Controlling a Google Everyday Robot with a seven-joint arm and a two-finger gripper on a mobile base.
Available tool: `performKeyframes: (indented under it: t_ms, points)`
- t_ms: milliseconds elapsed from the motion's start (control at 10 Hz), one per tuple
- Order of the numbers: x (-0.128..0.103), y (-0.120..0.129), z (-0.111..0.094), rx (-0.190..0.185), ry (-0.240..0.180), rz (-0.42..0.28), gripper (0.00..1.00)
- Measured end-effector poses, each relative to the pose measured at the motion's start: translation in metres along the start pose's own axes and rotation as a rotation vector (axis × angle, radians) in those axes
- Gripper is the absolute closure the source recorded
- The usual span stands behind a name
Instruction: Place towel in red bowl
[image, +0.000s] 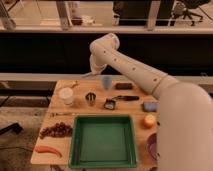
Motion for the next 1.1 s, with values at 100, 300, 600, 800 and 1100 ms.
performKeyframes:
  t_ms: [100,300,600,800,1100]
  points:
    - [0.022,0.007,-0.009,0.009,0.012,0.029,1.0]
    - [0.063,0.018,-0.016,0.007,0.032,0.099,1.0]
    - [0.124,0.02,-0.005,-0.018,0.076,0.231,1.0]
    - [0.159,0.025,-0.003,-0.015,0.107,0.343,1.0]
    - [0.186,0.037,-0.01,0.009,0.179,0.497,1.0]
